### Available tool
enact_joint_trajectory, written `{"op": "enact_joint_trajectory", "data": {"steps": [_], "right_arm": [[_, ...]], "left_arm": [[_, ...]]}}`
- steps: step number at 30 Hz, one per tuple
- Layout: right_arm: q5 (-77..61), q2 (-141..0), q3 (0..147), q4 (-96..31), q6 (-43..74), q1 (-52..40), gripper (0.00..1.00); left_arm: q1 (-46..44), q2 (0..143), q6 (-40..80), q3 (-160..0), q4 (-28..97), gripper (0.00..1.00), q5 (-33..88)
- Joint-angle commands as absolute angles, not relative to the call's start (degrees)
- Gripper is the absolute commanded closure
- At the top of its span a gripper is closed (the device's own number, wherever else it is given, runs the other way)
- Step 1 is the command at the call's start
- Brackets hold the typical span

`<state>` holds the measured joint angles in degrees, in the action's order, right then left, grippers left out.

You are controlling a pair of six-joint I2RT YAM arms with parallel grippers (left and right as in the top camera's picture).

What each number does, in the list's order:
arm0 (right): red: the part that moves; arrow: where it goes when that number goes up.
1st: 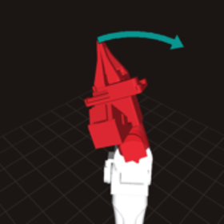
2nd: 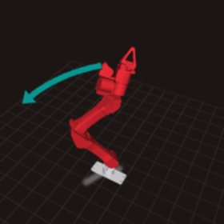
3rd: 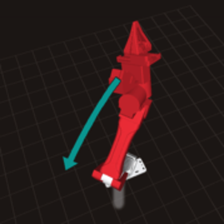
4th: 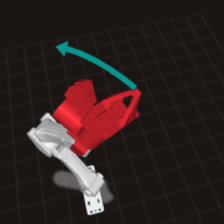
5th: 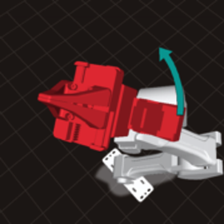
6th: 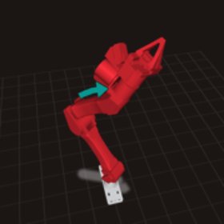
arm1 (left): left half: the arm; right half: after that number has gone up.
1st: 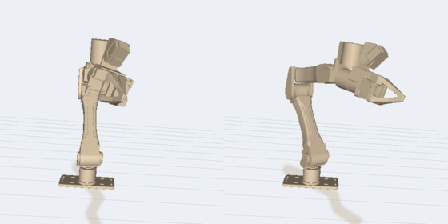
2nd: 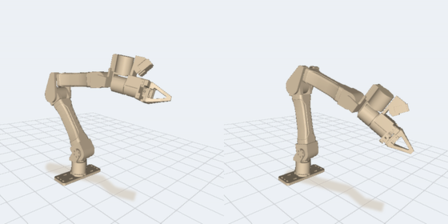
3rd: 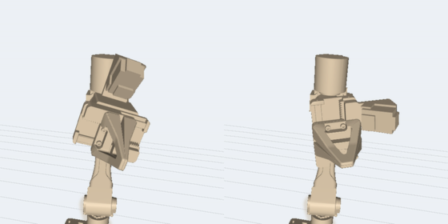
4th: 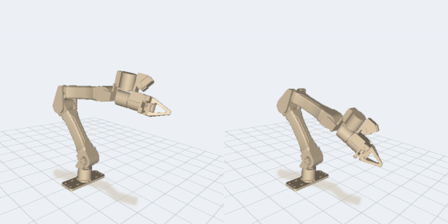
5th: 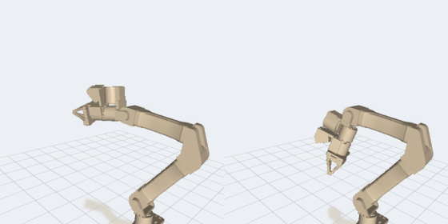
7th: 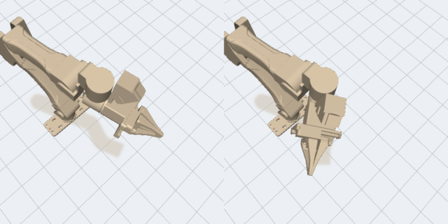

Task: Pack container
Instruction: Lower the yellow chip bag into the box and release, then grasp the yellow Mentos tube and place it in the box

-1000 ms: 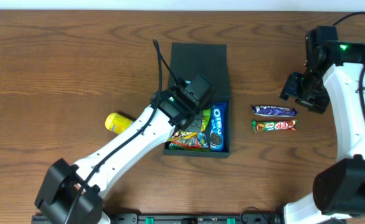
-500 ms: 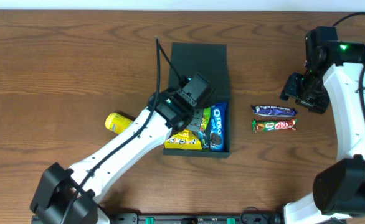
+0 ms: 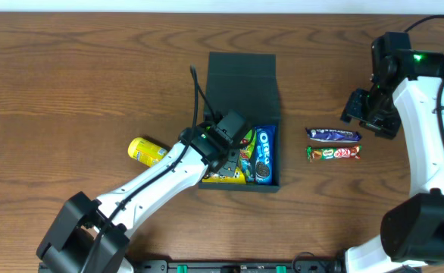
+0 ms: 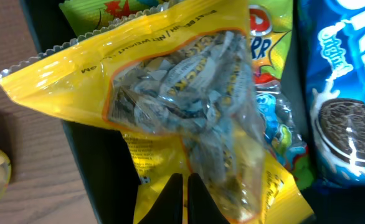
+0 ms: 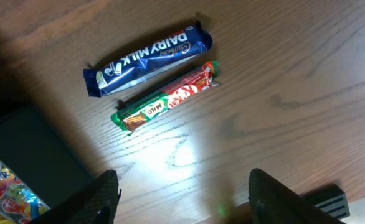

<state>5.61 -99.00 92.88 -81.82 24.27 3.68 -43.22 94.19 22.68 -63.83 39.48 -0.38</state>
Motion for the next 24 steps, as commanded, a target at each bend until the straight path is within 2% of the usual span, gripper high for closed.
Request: {"op": "enact_joint_trajectory", "data": {"steps": [1,6,10,15,17,19,20,21,23,24], "right_arm": [[5.7,-99.5,93.3,-82.0,23.5,4.1,0.34],[5.8,-99.5,93.3,-82.0,23.5,4.1,0.34],[5.8,-99.5,93.3,-81.9,23.4,4.1,0.34],[5.8,-99.5,93.3,-81.0,23.4,4.1,0.34],[5.8,-99.5,93.3,-80.5,23.0,4.1,0.34],[5.8,-99.5,93.3,-80.3,22.8,4.1,0.34],[5.8,-99.5,93.3,-80.1,22.8,4.1,0.34],[5.8,-99.5,93.3,-79.8,22.8,4.1,0.34],[5.8,-99.5,93.3,-79.6,22.8,4.1,0.34],[5.8,-99.5,93.3,-79.6,22.8,4.1,0.34]], "left_arm": [[-43.2,94.8,23.4,-61.9,38.4,0.94,0.0],[-43.1,94.7,23.2,-60.3,37.5,0.94,-0.7],[-43.0,91.1,21.4,-65.4,40.3,0.94,-1.7],[-42.9,81.9,21.5,-72.2,44.9,0.94,-10.5],[-41.8,78.4,27.6,-72.2,47.6,0.94,-15.8],[-38.5,76.2,40.0,-72.1,54.4,0.94,-20.9],[-36.4,76.1,45.1,-72.0,57.7,0.89,-21.9],[-32.1,76.3,51.6,-70.3,60.8,0.54,-21.6],[-28.5,77.2,55.2,-67.0,60.3,0.07,-19.8],[-27.2,77.7,56.0,-65.3,59.4,0.05,-18.4]]}}
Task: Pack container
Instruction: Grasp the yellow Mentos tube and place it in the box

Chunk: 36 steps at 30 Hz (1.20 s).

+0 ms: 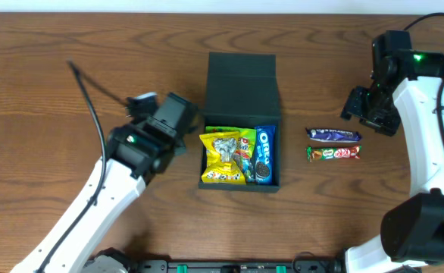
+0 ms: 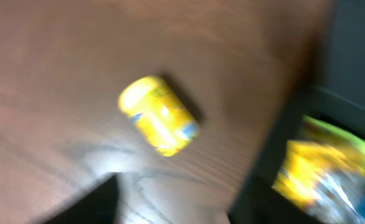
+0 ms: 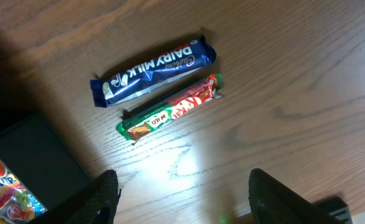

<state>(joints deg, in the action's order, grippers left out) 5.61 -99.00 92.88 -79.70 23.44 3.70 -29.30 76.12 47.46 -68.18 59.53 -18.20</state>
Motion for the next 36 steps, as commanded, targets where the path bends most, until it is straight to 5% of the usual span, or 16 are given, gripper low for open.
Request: {"op": "enact_joint_trajectory", "data": {"steps": [1,9,19,30,36], "right_arm": [[5.8,-99.5,93.3,-79.7,22.8,4.1,0.34],[5.8,-99.5,93.3,-79.8,22.8,4.1,0.34],[5.8,-99.5,93.3,-79.8,22.8,4.1,0.33],[5.8,-99.5,93.0,-78.3,20.7,4.1,0.33],[5.8,-99.5,93.0,-77.4,20.5,4.1,0.32]], "left_arm": [[-25.4,78.5,56.2,-62.9,57.7,0.05,-15.7],[-15.6,84.5,56.2,-51.4,42.5,0.05,-4.3],[-15.0,94.5,55.3,-51.1,32.6,0.03,-1.6],[-15.0,95.1,42.5,-53.7,31.8,0.93,0.3],[-16.3,89.2,29.7,-67.5,41.3,0.94,-2.4]]}}
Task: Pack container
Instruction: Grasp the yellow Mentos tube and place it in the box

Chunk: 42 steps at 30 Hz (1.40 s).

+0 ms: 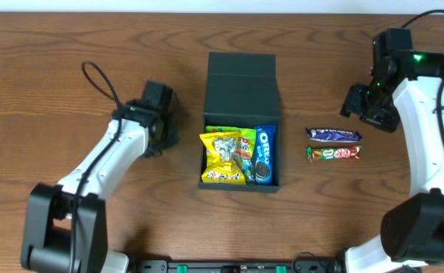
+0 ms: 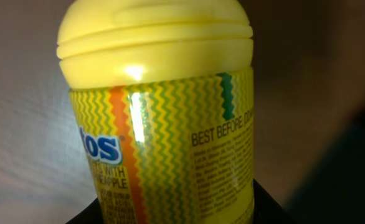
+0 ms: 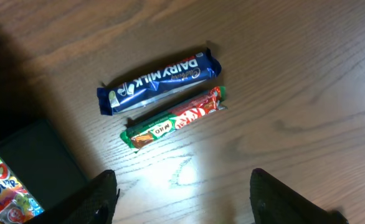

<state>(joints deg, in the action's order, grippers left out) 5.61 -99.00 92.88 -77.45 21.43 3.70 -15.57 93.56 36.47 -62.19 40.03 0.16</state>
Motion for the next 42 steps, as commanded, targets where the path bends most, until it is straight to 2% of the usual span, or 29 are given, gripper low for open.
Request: {"op": "enact_joint_trajectory", "data": {"steps": [1,5,12,15,20,21,22,24,26,27,28,33,39,42], "right_arm": [[5.8,-99.5,93.0,-77.4,20.5,4.1,0.32],[6.3,-99.5,93.0,-77.2,20.5,4.1,0.32],[7.1,-99.5,93.0,-77.2,20.5,4.2,0.31],[7.1,-99.5,93.0,-77.4,20.5,4.2,0.31],[7.1,-99.5,93.0,-78.2,20.5,4.2,0.30],[7.1,-99.5,93.0,-78.2,20.5,4.2,0.30],[7.1,-99.5,93.0,-78.1,20.5,4.2,0.30],[7.1,-99.5,93.0,-77.9,20.5,4.2,0.30],[7.1,-99.5,93.0,-77.6,20.5,4.2,0.29],[7.1,-99.5,93.0,-77.5,20.5,4.2,0.28],[7.1,-99.5,93.0,-77.3,20.5,4.2,0.28],[7.1,-99.5,91.5,-74.8,19.7,4.1,0.27],[2.4,-99.5,79.2,-64.1,19.0,4.1,0.30],[-1.1,-99.5,75.7,-59.9,21.4,4.1,0.35]], "left_arm": [[-17.1,88.1,28.8,-69.1,42.2,0.94,-3.3],[-25.6,83.4,25.7,-72.7,42.5,0.94,-3.6],[-48.7,85.1,21.6,-72.7,37.6,0.94,-3.7],[-51.9,88.9,23.4,-72.7,37.8,0.94,-3.5],[-51.5,94.6,29.0,-72.7,38.8,0.93,-1.1],[-51.4,95.0,29.0,-72.7,38.6,0.67,-0.2],[-51.4,95.2,29.0,-72.7,38.6,0.33,0.2],[-51.4,95.1,28.8,-72.7,38.7,0.27,1.4],[-51.4,95.0,28.7,-72.7,38.7,0.06,1.3],[-51.4,94.8,28.7,-72.7,38.7,0.02,1.3],[-51.3,94.5,28.7,-72.7,38.7,0.05,1.3],[-49.6,92.1,28.7,-72.8,38.9,0.05,1.1],[-40.4,87.4,26.1,-72.8,39.2,0.05,-0.3],[-36.2,87.4,26.1,-72.8,41.4,0.05,0.3]]}}
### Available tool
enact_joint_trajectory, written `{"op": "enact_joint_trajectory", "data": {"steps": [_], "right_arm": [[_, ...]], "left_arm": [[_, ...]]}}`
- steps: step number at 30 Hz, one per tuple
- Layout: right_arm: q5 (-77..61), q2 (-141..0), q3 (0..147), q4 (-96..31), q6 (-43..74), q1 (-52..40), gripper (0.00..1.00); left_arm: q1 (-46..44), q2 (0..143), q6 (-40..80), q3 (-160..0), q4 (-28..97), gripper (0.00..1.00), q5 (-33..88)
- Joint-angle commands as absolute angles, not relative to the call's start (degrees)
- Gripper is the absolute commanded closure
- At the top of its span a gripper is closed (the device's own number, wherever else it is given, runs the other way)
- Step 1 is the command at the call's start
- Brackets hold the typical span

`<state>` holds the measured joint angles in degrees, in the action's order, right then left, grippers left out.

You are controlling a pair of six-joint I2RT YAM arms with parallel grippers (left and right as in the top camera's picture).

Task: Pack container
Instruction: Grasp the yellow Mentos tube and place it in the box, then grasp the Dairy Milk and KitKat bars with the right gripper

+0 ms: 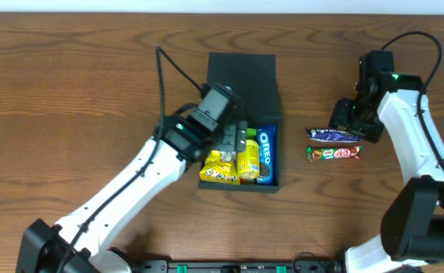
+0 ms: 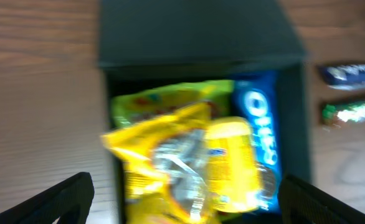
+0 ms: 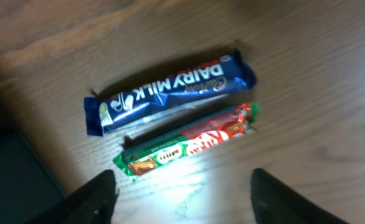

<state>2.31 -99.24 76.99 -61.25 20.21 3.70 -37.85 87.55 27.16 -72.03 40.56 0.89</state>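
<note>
The black box [image 1: 241, 76] stands open at mid-table. Inside lie a yellow candy bag [image 1: 218, 167], a green bag [image 2: 164, 99], a blue Oreo pack [image 1: 264, 152] and a yellow can [image 1: 247, 161]. In the left wrist view the can [image 2: 232, 163] rests between the yellow bag [image 2: 170, 155] and the Oreo pack [image 2: 257, 118]. My left gripper [image 1: 237, 140] hangs open just above the box, nothing between its fingers [image 2: 64, 199]. Right of the box lie a blue Dairy Milk bar [image 3: 170, 93] and a red-green KitKat bar [image 3: 189, 144]. My right gripper [image 3: 192, 205] is open above them.
The box's lid [image 2: 195, 31] lies folded back on its far side. The two bars [image 1: 333, 144] lie side by side on the brown wooden table [image 1: 70, 76], a hand's width right of the box. The left arm's cable arcs over the box's left side.
The yellow can, then between my left fingers on the table left of the box, now lies inside the box with the left gripper open above it. My right gripper sits closer to the bars.
My left gripper was shut low in the box at the yellow bag, the can lying on the table to the left. Then it was out of the box near the can, then around the can. Now the can is in the box. The right gripper stayed open over the bars.
</note>
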Motion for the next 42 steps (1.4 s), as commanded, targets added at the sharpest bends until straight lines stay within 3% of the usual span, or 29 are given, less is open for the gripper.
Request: {"op": "enact_joint_trajectory", "data": {"steps": [1,3,6,8,11,18,42], "right_arm": [[-2.3,-99.5,75.3,-58.5,20.9,4.1,0.34],[-4.2,-99.5,74.8,-56.0,21.3,4.1,0.33],[-4.4,-100.0,74.8,-57.1,37.4,4.1,0.37],[-6.1,-100.3,74.5,-57.3,48.4,4.1,0.34],[-11.4,-100.4,74.1,-53.5,56.0,4.0,0.32],[-18.8,-100.5,67.5,-42.7,69.4,4.0,0.40],[-14.1,-109.4,64.3,-36.8,71.1,4.1,0.43]], "left_arm": [[-35.5,87.4,26.1,-72.8,41.7,0.05,0.2],[-34.8,87.4,25.8,-72.8,41.8,0.05,0.2],[-34.7,87.5,25.7,-72.8,41.8,0.05,0.0],[-34.7,87.5,25.7,-72.8,41.8,0.05,-0.1],[-34.7,87.5,25.7,-72.8,41.8,0.05,-0.2],[-34.7,87.5,25.7,-72.8,41.9,0.05,-0.2],[-34.7,87.5,25.6,-72.8,43.3,0.05,-0.2]]}}
